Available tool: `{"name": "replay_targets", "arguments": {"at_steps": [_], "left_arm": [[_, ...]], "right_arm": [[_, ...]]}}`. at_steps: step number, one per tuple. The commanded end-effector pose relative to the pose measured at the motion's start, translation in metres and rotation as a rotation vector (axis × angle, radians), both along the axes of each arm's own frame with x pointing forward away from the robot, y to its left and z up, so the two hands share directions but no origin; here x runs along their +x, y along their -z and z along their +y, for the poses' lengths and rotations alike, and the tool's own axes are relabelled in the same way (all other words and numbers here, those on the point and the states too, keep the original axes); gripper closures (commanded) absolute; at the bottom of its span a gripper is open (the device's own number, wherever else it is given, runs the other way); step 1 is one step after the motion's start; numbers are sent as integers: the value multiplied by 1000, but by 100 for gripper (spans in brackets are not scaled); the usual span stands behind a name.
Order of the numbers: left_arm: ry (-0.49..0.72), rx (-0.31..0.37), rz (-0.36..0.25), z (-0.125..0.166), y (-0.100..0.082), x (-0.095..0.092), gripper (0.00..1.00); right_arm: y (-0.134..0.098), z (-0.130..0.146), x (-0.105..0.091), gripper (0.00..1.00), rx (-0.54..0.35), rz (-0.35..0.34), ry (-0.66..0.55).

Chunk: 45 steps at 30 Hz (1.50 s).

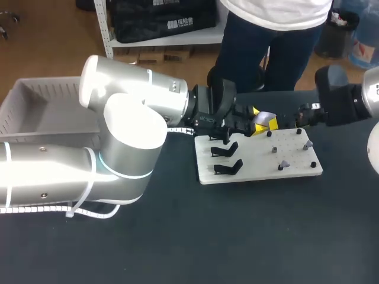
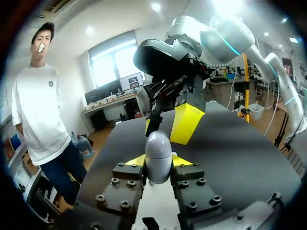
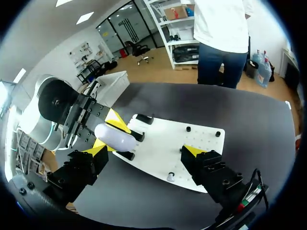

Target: Pick up each earbud case from the left stands, insert the matching earbuds, close the lid, and place the case in the box.

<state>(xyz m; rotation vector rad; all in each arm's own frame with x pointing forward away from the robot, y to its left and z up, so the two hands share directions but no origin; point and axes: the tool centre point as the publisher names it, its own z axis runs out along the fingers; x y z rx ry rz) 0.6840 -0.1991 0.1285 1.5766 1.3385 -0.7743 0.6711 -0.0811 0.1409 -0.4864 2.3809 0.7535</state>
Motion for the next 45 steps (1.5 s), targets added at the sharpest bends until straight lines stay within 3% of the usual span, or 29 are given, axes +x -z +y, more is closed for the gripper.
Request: {"name": "replay_targets", "arguments": {"at_steps": [1, 9, 15, 20, 27, 33, 45], "left_arm": [[0, -5, -1, 1, 2, -3, 100], [0, -28, 30, 5, 4, -6, 100], [-5, -115, 97, 13, -7, -10, 100], [-6, -240, 171, 20, -21, -12, 100], [-18, -331, 214, 25, -31, -12, 100], [-10, -344, 227, 26, -33, -9, 100], [-39, -338, 222, 22, -40, -2, 100]], "right_arm": [[-3, -4, 2, 0, 16, -4, -15], [-12, -9, 2, 0, 0, -37, -5], [-21, -29, -5, 0, -78, -58, 46], [-22, -48, -10, 0, -190, -66, 83], [-16, -68, -18, 0, -328, -17, 122], [-7, -80, -27, 0, -409, 42, 175], [24, -93, -29, 0, -474, 135, 209]]}}
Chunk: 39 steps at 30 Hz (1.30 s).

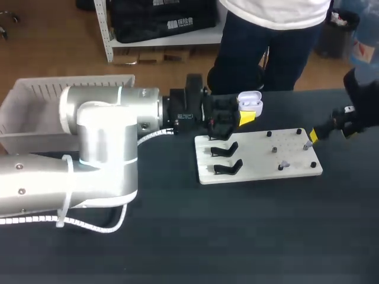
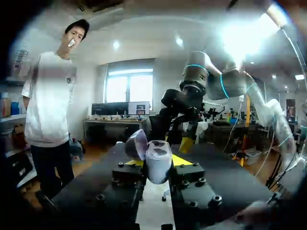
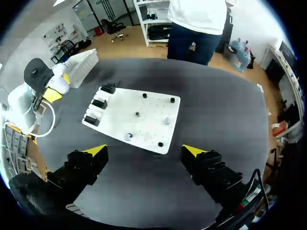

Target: Pick up each earbud case from the left stands, insert the matching earbuds, close the lid, and place the case in the box.

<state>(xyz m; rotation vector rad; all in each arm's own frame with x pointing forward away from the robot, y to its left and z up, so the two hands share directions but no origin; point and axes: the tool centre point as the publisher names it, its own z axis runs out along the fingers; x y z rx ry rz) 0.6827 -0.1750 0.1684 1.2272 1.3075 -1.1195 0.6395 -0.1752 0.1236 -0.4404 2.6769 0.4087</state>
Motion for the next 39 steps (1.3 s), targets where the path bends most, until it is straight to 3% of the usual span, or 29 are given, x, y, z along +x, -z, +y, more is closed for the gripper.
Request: {"name": "replay_targets", "arguments": {"at_steps": [1, 11, 17, 26, 28, 31, 33, 36, 39], "left_arm": [[-7, -1, -3, -2, 0, -1, 100], [-7, -1, -3, -2, 0, -1, 100], [-7, -1, -3, -2, 0, -1, 100], [-7, -1, -3, -2, 0, -1, 100], [-7, -1, -3, -2, 0, -1, 100], [-7, -1, -3, -2, 0, -1, 100], [-7, -1, -3, -2, 0, -1, 100], [-7, -1, -3, -2, 0, -1, 100], [-7, -1, -3, -2, 0, -1, 100]], "right_arm": [[9, 1, 4, 0, -195, -33, 94], [33, 5, 19, 0, -423, 8, 94], [45, 5, 29, 0, -501, 1, 97], [70, 2, 50, 1, -484, -11, 75], [76, 1, 54, 18, -489, -2, 55], [81, 1, 59, 24, -484, 0, 27], [84, 0, 62, 42, -485, 8, 14], [87, 1, 65, 47, -483, 15, 0], [87, 2, 68, 45, -475, 19, -14]]}}
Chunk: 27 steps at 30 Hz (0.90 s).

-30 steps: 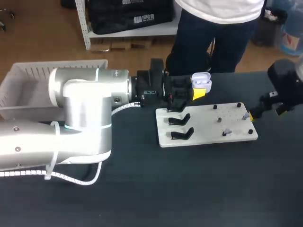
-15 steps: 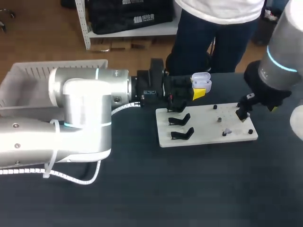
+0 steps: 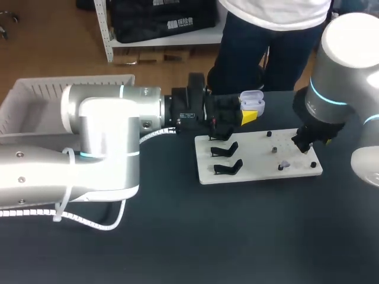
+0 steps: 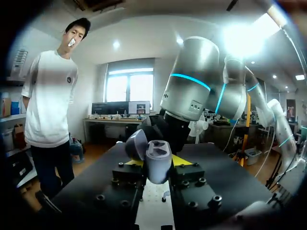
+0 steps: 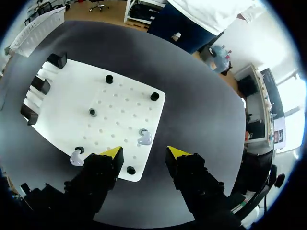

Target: Pick up each earbud case from the left stands, insert the matching earbuds, close the lid, and place the case in the box.

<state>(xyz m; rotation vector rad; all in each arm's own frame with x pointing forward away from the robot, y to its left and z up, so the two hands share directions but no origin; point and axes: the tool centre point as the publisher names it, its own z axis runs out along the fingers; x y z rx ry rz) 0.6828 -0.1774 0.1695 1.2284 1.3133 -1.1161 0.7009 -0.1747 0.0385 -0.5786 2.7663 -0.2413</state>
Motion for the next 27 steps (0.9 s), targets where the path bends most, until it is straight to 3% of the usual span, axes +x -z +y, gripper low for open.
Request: {"name": "replay_targets", "arguments": {"at_steps": [1, 5, 15, 25, 27], "left_arm": [[-4, -6, -4, 0, 1, -1, 100], [-4, -6, -4, 0, 1, -1, 100], [-4, -6, -4, 0, 1, -1, 100], [-4, -6, -4, 0, 1, -1, 100], [-4, -6, -4, 0, 1, -1, 100]], "right_arm": [[2, 3, 8, 45, 4, 17, -9], [4, 4, 14, 45, 4, 23, -16], [10, 3, 18, 57, 7, 46, -22], [14, 0, 18, 58, 18, 62, -9], [14, 0, 19, 63, 17, 64, -9]]}}
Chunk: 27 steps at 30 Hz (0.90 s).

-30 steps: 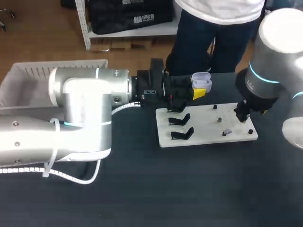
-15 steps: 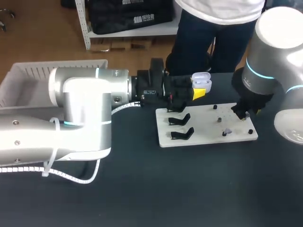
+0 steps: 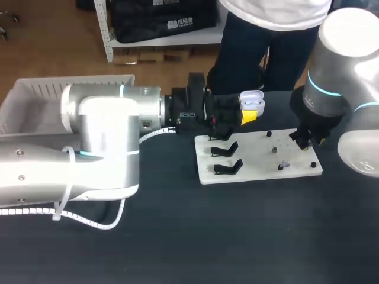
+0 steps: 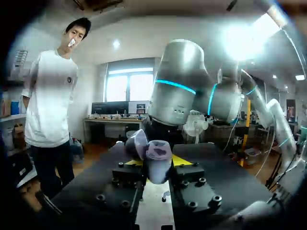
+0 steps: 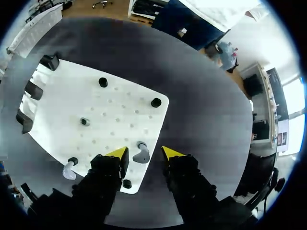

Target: Pick up each earbud case from the left stands, insert the matching earbuds, close the lid, and place the case in the box.

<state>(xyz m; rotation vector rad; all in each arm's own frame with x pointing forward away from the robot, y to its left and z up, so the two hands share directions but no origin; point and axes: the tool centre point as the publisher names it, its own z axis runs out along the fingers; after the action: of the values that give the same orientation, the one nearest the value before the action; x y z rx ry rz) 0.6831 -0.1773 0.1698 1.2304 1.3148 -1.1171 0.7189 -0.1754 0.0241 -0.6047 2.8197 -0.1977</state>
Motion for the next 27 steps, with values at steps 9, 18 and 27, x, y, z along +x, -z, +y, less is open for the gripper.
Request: {"name": "replay_targets", "arguments": {"at_steps": [9, 18, 27], "left_arm": [[-6, -8, -5, 0, 2, -1, 100], [-6, -8, -5, 0, 2, -1, 100], [-6, -8, -5, 0, 2, -1, 100]], "right_arm": [[2, 1, 2, 69, -2, 11, 2], [4, 1, -2, 74, 2, 16, 11], [7, 2, -5, 76, 7, 22, 15]]}}
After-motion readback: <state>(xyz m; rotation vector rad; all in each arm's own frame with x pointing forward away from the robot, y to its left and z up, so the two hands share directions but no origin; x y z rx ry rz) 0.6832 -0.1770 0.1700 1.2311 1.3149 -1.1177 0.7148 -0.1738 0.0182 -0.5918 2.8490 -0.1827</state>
